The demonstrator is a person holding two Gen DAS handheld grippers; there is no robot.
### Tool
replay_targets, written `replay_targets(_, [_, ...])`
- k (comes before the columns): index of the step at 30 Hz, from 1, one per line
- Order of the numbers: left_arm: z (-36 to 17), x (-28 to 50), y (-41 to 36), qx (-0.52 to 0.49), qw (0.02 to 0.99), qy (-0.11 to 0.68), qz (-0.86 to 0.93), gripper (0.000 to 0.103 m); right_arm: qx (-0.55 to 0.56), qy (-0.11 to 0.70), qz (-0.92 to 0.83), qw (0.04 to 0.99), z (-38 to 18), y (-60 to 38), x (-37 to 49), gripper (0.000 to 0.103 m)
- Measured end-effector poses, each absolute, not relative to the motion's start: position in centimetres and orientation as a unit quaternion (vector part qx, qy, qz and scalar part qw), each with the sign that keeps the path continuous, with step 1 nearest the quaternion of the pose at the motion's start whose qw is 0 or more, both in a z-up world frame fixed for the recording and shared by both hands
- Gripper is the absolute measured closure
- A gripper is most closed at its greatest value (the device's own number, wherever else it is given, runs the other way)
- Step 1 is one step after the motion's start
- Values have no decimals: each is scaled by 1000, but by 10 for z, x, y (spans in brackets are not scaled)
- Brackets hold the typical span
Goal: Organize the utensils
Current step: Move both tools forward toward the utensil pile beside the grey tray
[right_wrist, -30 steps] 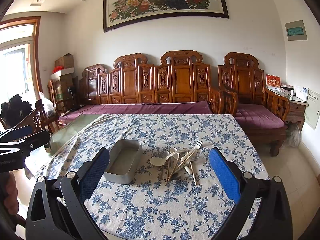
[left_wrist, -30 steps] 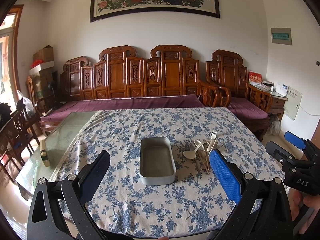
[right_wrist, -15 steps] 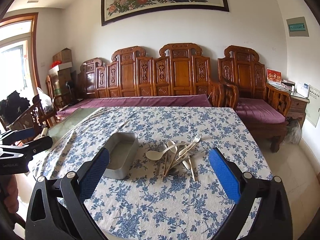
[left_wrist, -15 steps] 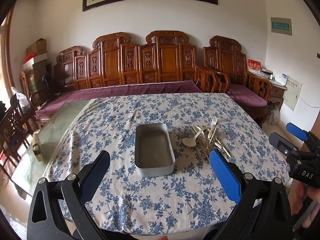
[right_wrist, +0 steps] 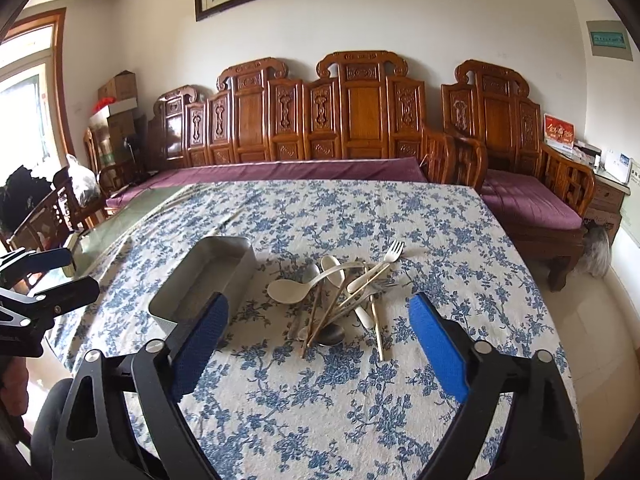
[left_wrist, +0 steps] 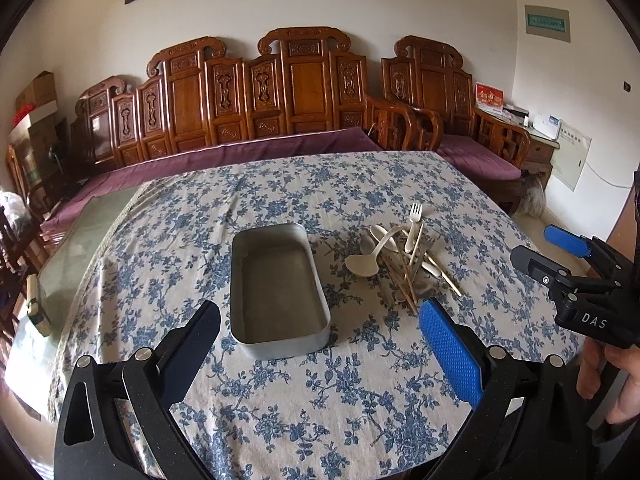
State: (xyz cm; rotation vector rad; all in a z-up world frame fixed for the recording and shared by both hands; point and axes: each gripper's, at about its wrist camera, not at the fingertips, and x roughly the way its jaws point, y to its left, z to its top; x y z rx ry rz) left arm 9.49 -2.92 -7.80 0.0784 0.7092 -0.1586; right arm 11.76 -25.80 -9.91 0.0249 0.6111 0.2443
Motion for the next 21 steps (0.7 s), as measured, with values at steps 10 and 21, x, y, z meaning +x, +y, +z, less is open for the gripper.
replay_targets(10, [-104,154,-47,43,918,378,-113,13,14,338,111,935,-131,-290,194,30])
replay_targets(21, [-138,221,-80,53,896,414,-152,33,14,391,122,912,-190,-303,259,41])
